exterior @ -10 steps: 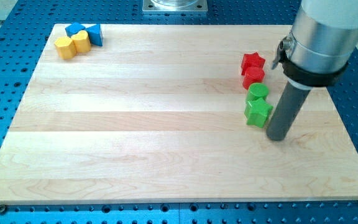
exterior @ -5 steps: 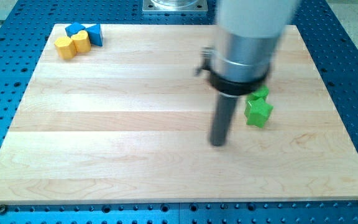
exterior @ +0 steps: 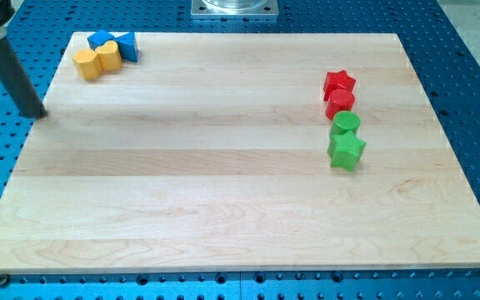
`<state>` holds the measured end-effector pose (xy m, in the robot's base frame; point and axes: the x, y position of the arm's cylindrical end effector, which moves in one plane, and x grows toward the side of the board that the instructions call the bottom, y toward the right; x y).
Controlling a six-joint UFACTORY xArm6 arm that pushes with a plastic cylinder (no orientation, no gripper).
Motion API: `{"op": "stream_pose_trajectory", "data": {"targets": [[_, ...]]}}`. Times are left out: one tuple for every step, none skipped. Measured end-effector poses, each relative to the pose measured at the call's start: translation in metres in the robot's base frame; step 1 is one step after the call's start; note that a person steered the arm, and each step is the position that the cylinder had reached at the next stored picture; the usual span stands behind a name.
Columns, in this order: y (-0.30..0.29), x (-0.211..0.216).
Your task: Separate the blue blocks from the yellow heart
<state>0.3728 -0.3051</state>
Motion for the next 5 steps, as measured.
{"op": "stream_pose_trajectory", "data": {"targets": [[0.000,-0.033],[0.004,-0.062],[0.015,-0.086],[0.031,-0.108],[0.047,-0.129]]}}
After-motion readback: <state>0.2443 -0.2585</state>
